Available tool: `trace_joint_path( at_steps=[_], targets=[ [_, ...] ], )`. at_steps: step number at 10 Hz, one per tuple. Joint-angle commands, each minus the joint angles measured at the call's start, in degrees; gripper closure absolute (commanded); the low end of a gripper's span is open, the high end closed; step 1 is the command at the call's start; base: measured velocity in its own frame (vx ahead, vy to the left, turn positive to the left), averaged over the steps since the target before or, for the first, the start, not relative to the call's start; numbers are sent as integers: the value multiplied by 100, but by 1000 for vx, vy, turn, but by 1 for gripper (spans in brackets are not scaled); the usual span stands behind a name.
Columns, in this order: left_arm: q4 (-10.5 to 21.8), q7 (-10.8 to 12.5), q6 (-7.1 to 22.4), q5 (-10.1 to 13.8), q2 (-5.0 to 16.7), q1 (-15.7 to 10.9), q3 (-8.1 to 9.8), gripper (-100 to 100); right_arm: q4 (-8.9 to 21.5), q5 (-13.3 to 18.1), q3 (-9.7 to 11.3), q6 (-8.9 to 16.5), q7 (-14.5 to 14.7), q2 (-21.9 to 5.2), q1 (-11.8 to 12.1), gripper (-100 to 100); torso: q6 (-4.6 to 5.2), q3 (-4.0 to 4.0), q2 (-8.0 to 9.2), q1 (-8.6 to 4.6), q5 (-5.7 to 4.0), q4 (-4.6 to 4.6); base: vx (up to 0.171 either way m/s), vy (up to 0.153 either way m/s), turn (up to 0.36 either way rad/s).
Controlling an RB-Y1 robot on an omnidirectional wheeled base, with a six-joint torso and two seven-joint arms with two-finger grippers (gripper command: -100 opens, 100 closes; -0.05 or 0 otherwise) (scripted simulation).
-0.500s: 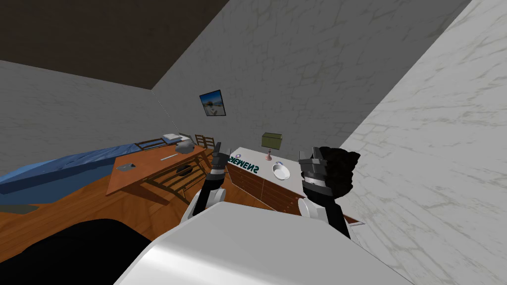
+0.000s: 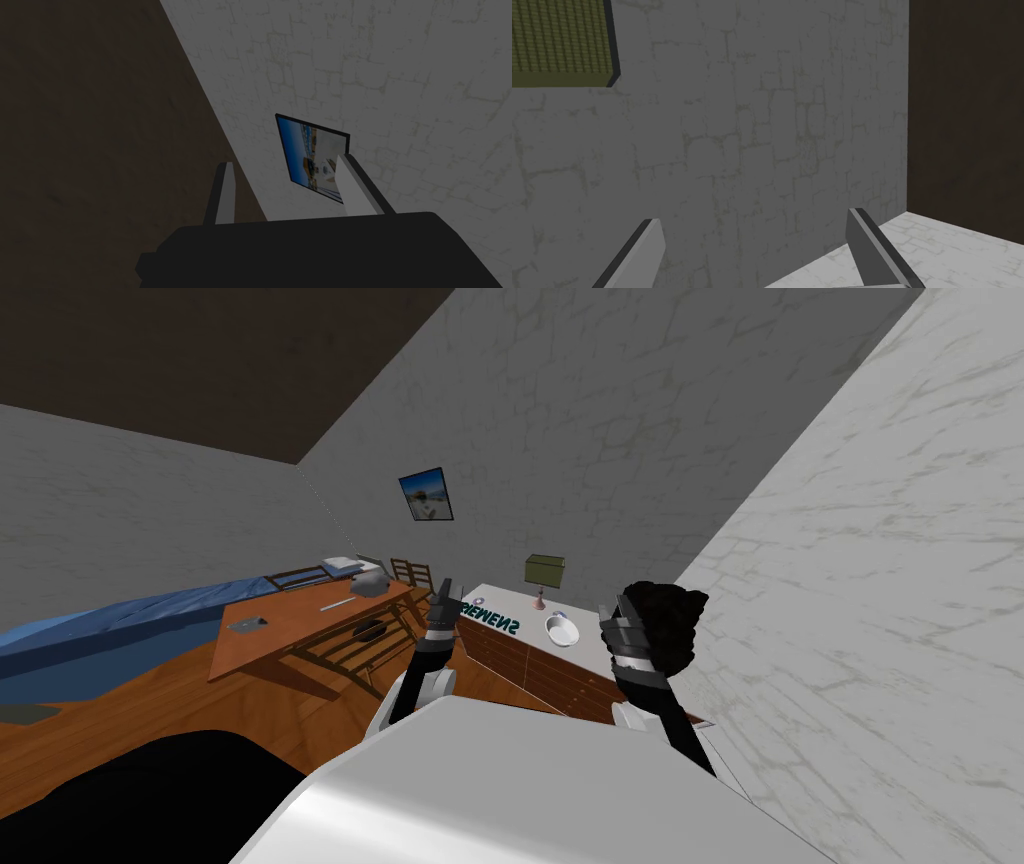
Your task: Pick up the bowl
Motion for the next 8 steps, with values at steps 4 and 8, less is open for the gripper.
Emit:
trace_joint_path(
  at_steps=[4, 8],
  targets=[
    [0, 0, 0, 0, 0, 0, 0, 0, 595, 157, -107, 94, 304, -521, 388, -100, 0, -3, -6, 13, 3, 0, -53, -56, -31],
    [0, 0, 0, 0, 0, 0, 0, 0, 1167, 361, -229, 221, 634, -940, 789, -100, -1, -2, -4, 15, 3, -1, -53, -42, 1]
  ],
)
